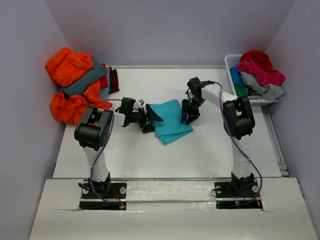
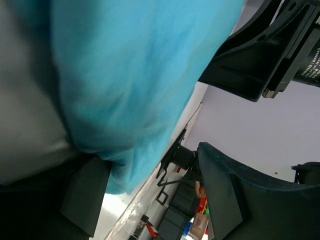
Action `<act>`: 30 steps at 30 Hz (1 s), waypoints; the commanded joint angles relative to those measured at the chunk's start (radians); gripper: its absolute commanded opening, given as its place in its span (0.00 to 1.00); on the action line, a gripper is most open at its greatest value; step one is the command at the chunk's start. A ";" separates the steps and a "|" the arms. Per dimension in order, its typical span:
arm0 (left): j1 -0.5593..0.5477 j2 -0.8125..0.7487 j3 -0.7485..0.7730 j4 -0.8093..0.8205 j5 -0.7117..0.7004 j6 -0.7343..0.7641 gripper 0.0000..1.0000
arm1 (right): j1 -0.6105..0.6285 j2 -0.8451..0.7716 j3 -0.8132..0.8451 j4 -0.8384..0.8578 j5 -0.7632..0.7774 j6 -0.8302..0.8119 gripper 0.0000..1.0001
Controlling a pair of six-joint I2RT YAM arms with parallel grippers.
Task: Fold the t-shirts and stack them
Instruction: Move the square-folded T-shirt to the corner of the board.
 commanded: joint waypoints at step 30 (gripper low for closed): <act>-0.170 0.228 0.275 0.167 0.048 -0.173 0.21 | 0.006 0.028 -0.027 0.044 0.017 -0.011 0.43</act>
